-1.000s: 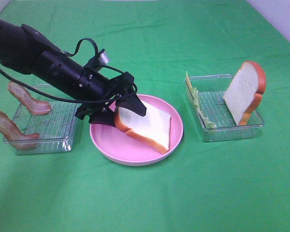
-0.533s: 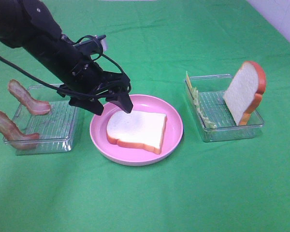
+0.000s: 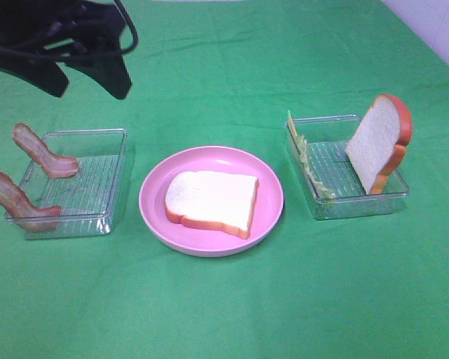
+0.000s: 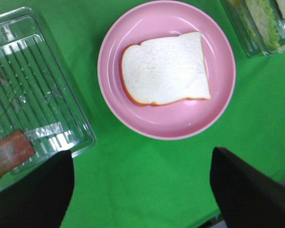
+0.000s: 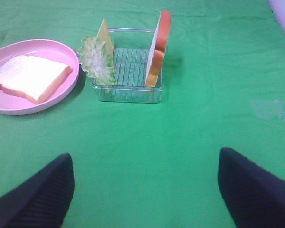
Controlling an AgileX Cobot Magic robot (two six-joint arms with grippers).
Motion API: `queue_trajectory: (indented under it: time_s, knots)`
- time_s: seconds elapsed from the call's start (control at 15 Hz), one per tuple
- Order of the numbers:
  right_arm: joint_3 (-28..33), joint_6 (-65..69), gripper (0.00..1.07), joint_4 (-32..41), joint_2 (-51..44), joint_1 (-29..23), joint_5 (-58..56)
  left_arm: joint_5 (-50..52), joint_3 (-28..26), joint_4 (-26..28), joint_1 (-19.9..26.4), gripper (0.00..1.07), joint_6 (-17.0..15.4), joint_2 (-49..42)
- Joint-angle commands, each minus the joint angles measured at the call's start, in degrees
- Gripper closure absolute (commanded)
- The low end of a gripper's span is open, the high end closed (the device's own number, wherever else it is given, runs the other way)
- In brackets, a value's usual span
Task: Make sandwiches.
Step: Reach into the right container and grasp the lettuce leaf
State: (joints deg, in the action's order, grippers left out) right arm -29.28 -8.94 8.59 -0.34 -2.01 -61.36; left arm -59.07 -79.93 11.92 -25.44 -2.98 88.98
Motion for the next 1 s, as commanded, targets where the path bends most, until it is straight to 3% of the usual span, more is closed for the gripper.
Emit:
queue_trajectory:
  time_s: [0.07,0.33,0.53,1.0]
  knots:
    - [0.3,0.2,0.29,-0.1,-0.8,0.3,0.5,-5.8,-0.3,-1.1,-0.3,0.31,-1.4,-9.2]
    - [0.3,0.2,0.29,-0.1,-0.8,0.3,0.5,-11.7,3.3,-3.9,-0.3,0.31,-3.2,-25.1]
    - [0.3,0.2,0.29,-0.1,-0.8,0.3,0.5,-13.1,13.0,-4.5,-0.3,0.31,-5.0,-38.7]
    - [0.3,0.2,0.29,-0.1,-0.8,0.3,0.5,-13.2,38.5,-5.4,-0.3,0.31,-3.7,-70.8]
